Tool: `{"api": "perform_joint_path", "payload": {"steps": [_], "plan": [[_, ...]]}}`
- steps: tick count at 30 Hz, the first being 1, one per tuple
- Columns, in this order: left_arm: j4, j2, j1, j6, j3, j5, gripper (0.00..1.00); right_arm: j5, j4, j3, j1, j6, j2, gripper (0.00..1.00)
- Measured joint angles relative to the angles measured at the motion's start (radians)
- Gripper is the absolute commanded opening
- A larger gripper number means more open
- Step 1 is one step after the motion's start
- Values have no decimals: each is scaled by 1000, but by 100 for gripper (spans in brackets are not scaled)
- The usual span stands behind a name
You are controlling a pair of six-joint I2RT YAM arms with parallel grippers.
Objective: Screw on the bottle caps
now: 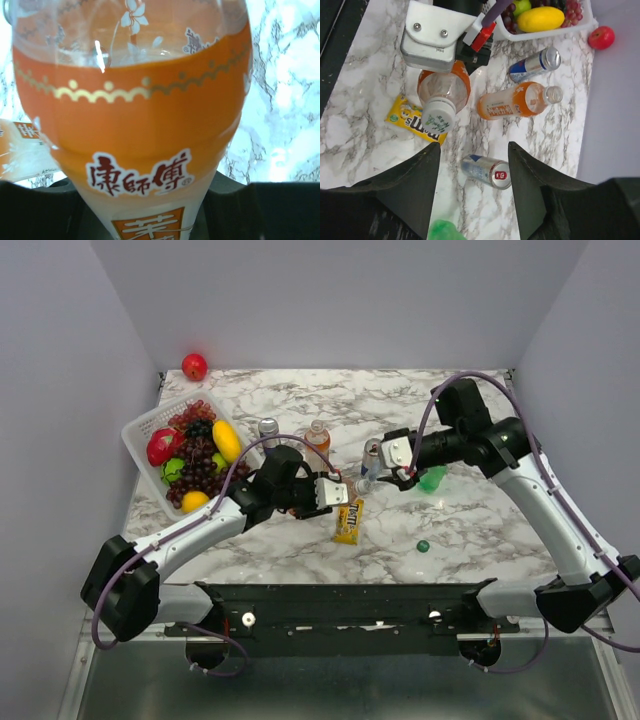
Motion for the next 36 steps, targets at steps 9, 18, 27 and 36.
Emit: {"api": "perform_joint_path", "payload": {"steps": [9, 18, 27, 36], "plan": [[-24, 11, 6, 46, 6, 18, 0, -3, -118, -27, 69, -282, 18, 62], [-24, 11, 6, 47, 6, 26, 0, 0, -122, -72, 110, -331, 24, 52], [-24, 11, 11, 48, 6, 34, 0, 18, -40, -108, 128, -303, 37, 35], [26, 10, 19, -22, 0, -34, 0, 69, -12, 25, 129, 10, 138, 17]]}}
